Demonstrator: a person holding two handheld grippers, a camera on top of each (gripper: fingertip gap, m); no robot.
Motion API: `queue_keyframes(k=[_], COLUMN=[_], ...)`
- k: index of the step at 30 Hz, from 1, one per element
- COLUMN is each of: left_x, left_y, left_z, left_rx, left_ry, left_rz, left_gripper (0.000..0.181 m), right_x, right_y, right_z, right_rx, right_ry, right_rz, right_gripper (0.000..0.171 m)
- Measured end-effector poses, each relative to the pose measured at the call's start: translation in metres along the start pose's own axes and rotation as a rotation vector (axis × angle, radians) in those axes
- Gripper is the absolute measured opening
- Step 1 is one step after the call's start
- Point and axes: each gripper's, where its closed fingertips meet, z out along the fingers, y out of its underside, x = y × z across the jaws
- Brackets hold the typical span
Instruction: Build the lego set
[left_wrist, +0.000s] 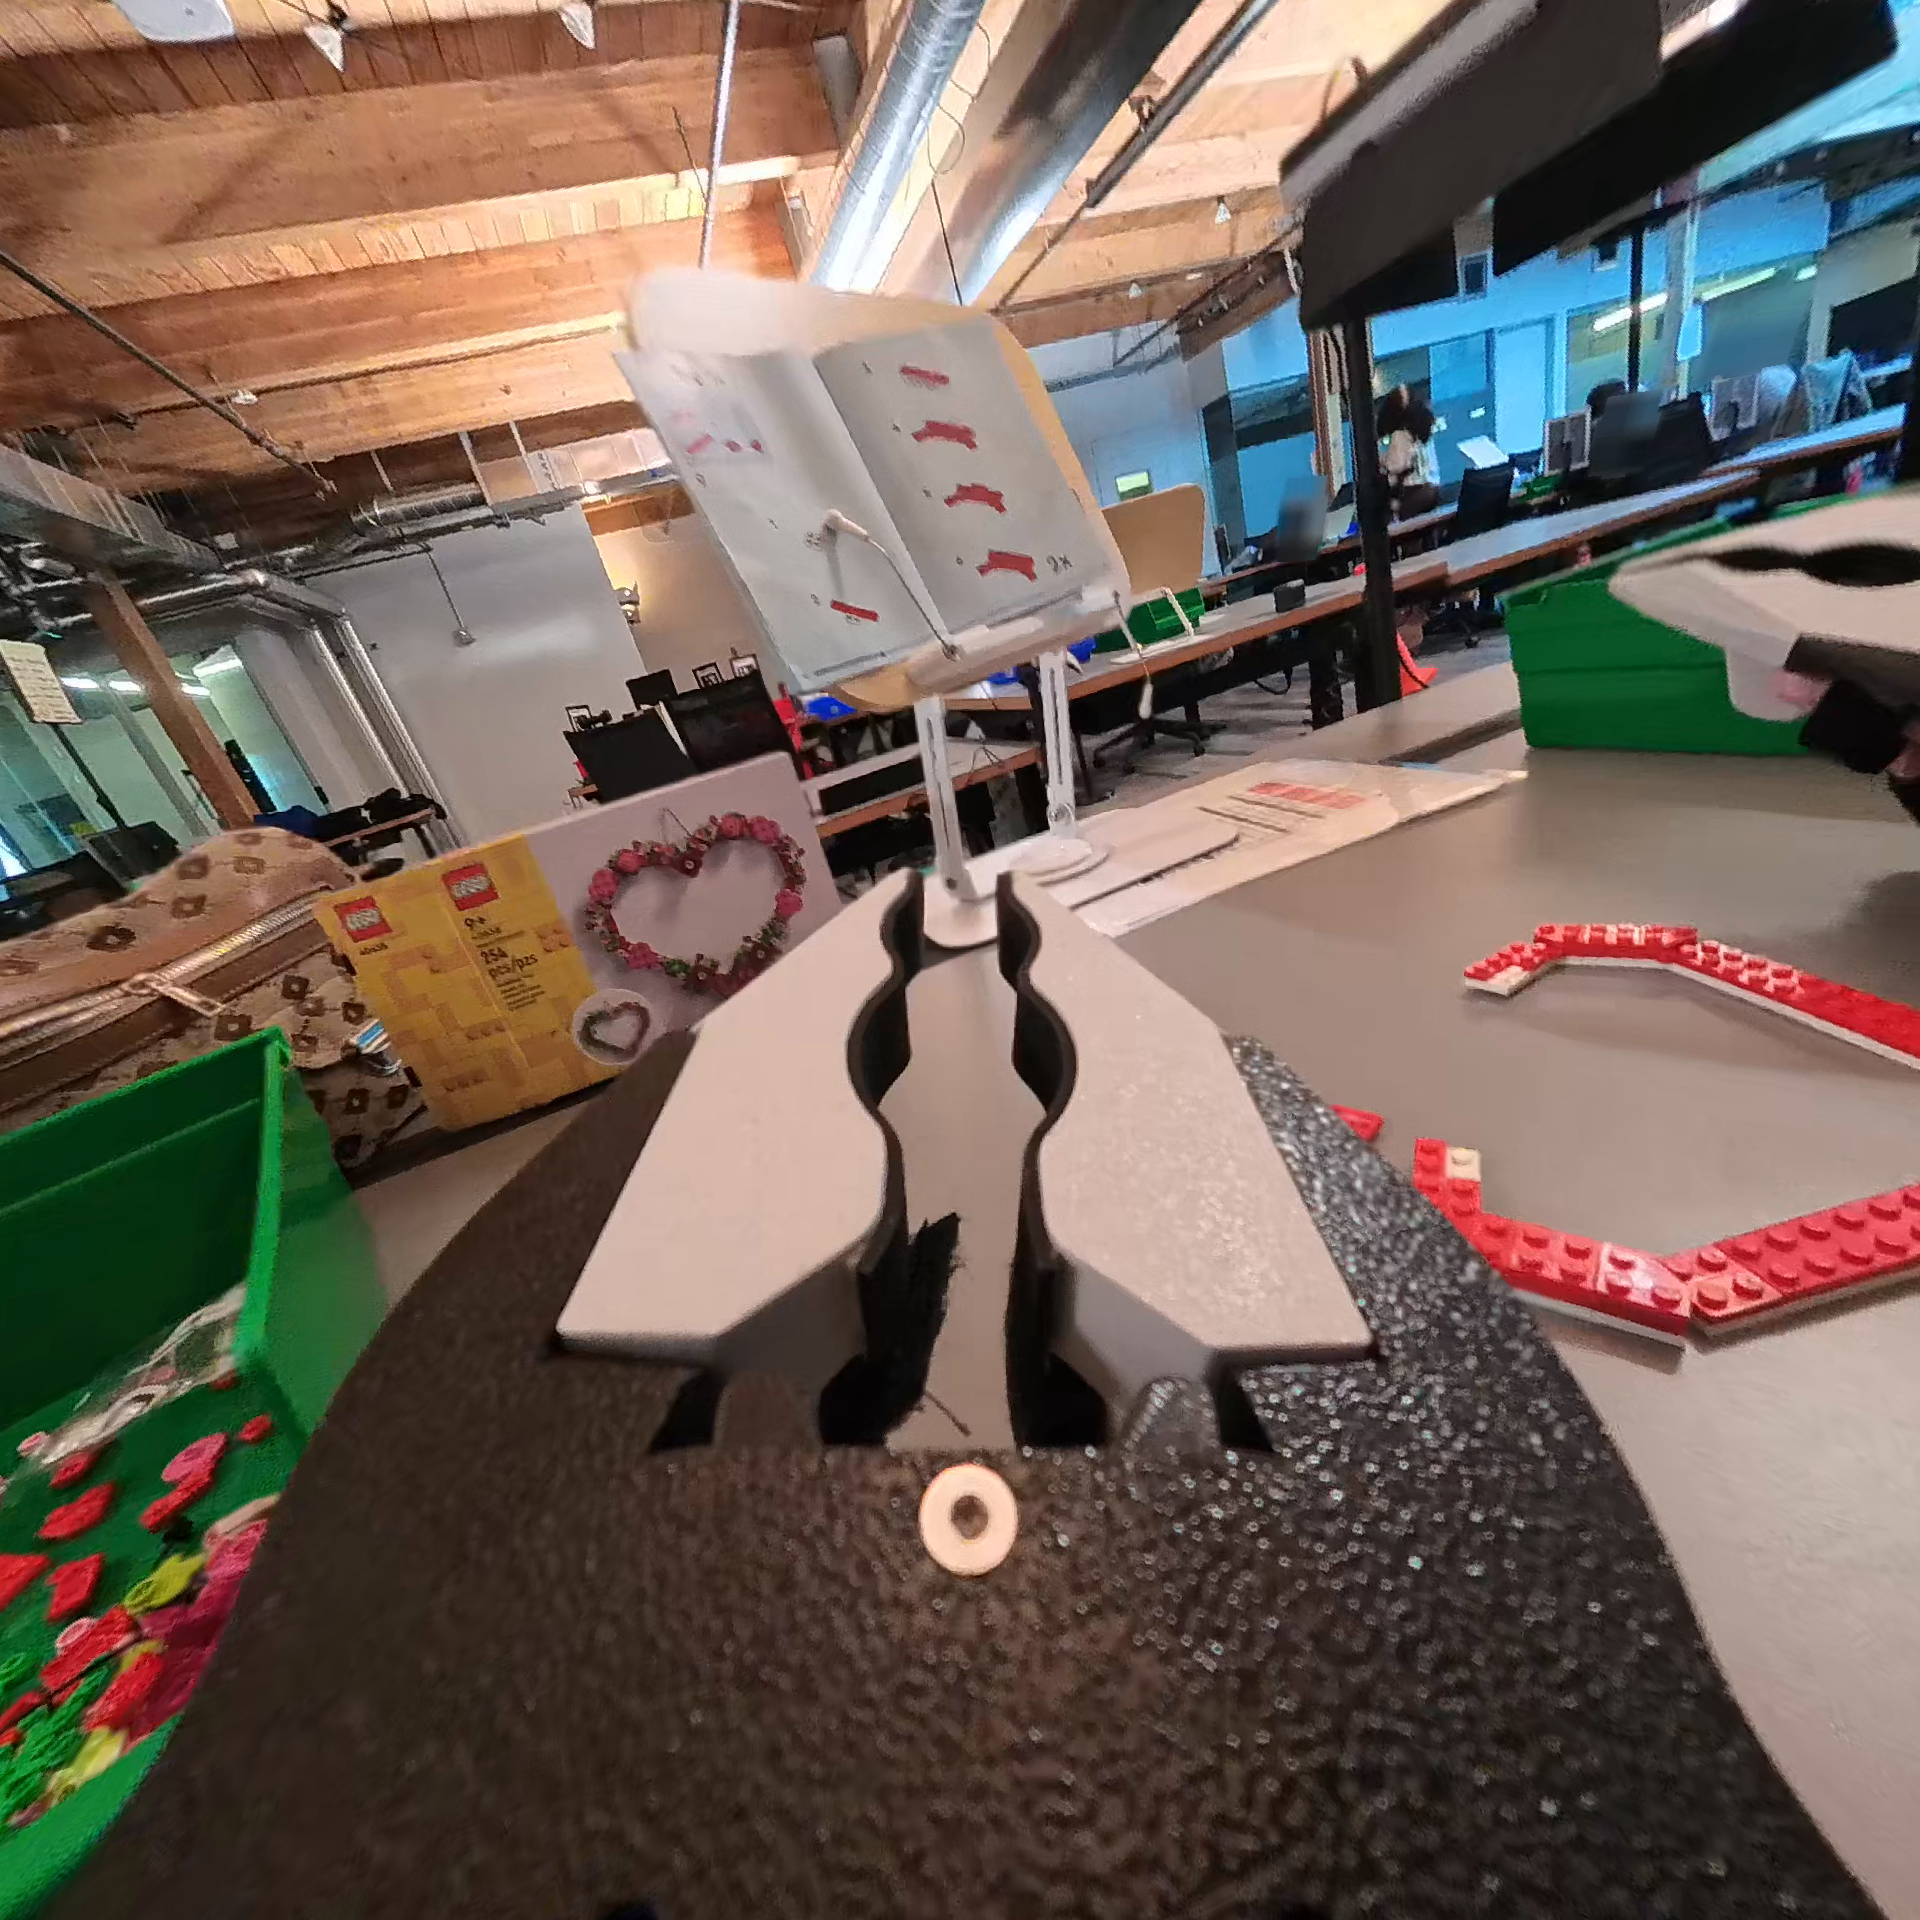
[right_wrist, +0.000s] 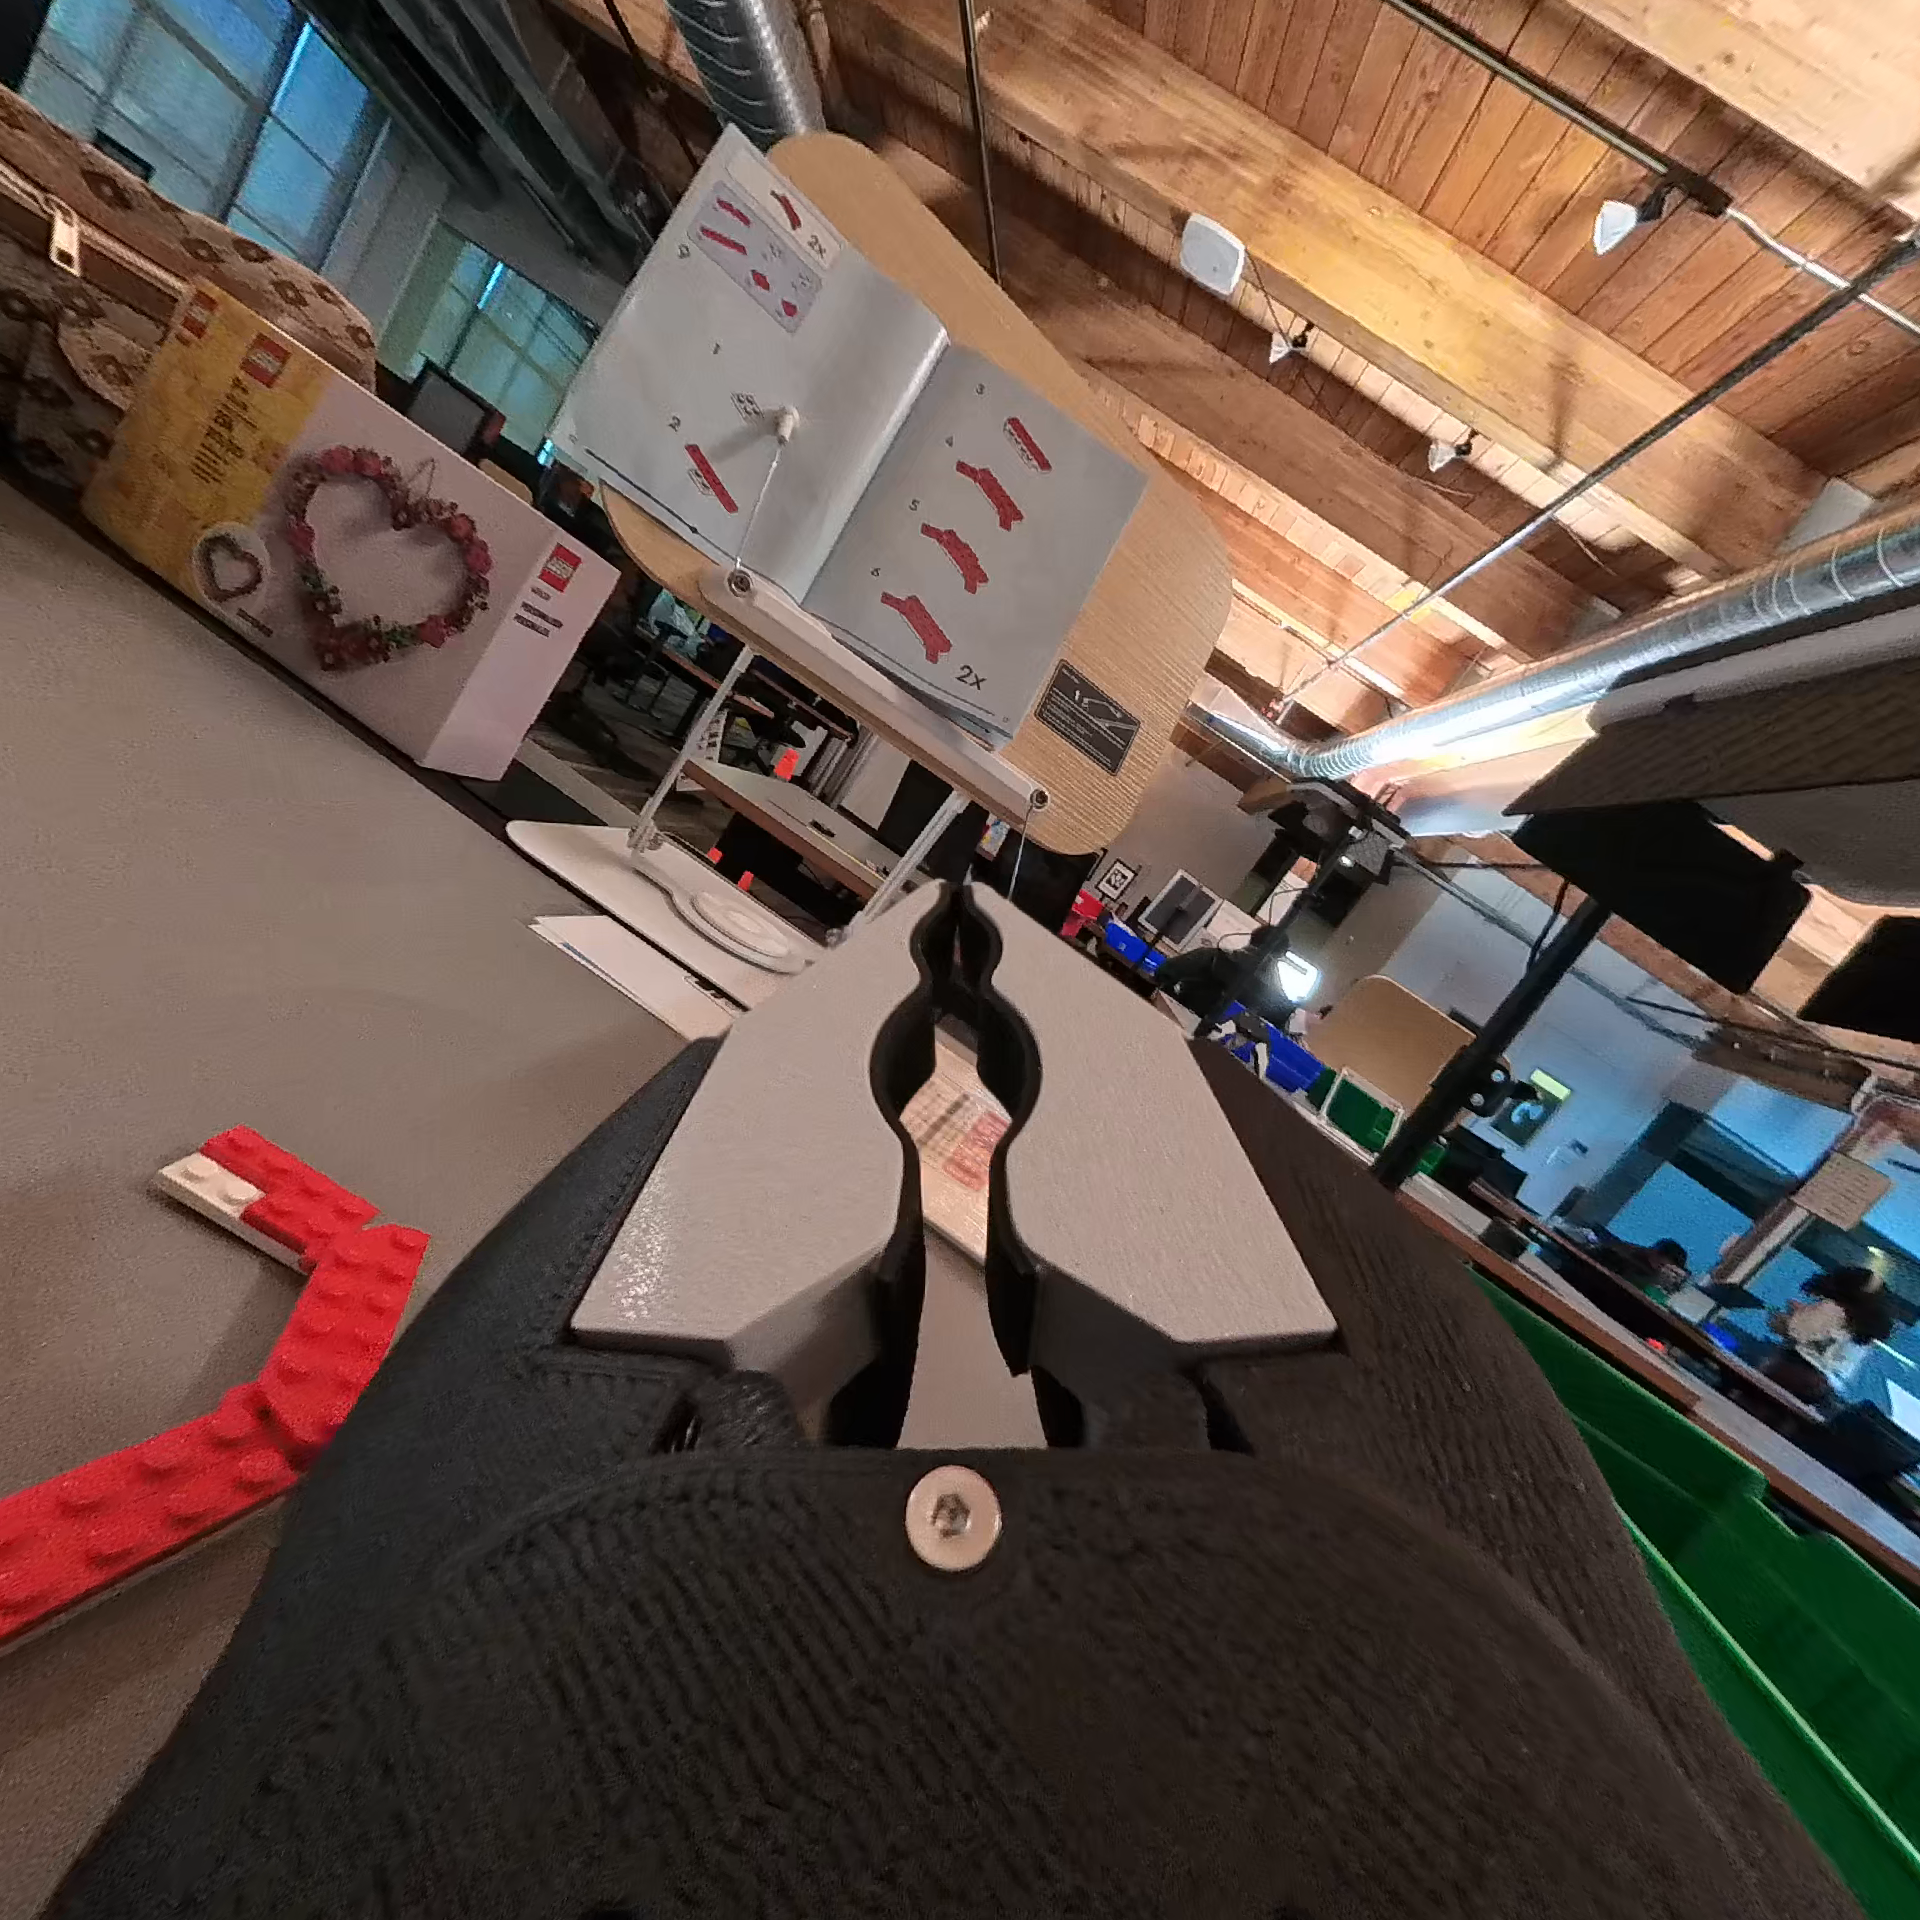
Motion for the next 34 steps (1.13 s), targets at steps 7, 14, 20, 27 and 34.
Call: queue_keyframes(k=[7,14,20,27,34], left_x=[-0.061,-0.117,-0.138,-0.137,-0.171], left_y=[-0.050,-0.112,-0.140,-0.150,-0.112], left_z=[-0.027,-0.071,-0.096,-0.068,-0.027], left_rx=[0.132,0.229,0.218,-0.057,-0.505], left_ry=[-0.162,-0.310,-0.342,-0.184,-0.033], left_rz=[-0.041,-0.045,-0.080,-0.075,0.004], left_gripper=[0.007,0.006,0.004,0.000,0.002], right_x=[-0.001,-0.003,-0.003,-0.004,-0.005], right_y=[0.003,0.004,0.002,0.001,0.001], right_z=[0.001,0.001,0.000,-0.002,-0.002], right_rx=[-0.021,-0.022,-0.013,-0.005,-0.005], right_ry=[-0.004,-0.027,-0.039,-0.052,-0.064], right_rz=[-0.014,0.006,0.033,0.042,0.047], right_gripper=[0.000,0.000,0.000,0.000,0.000])
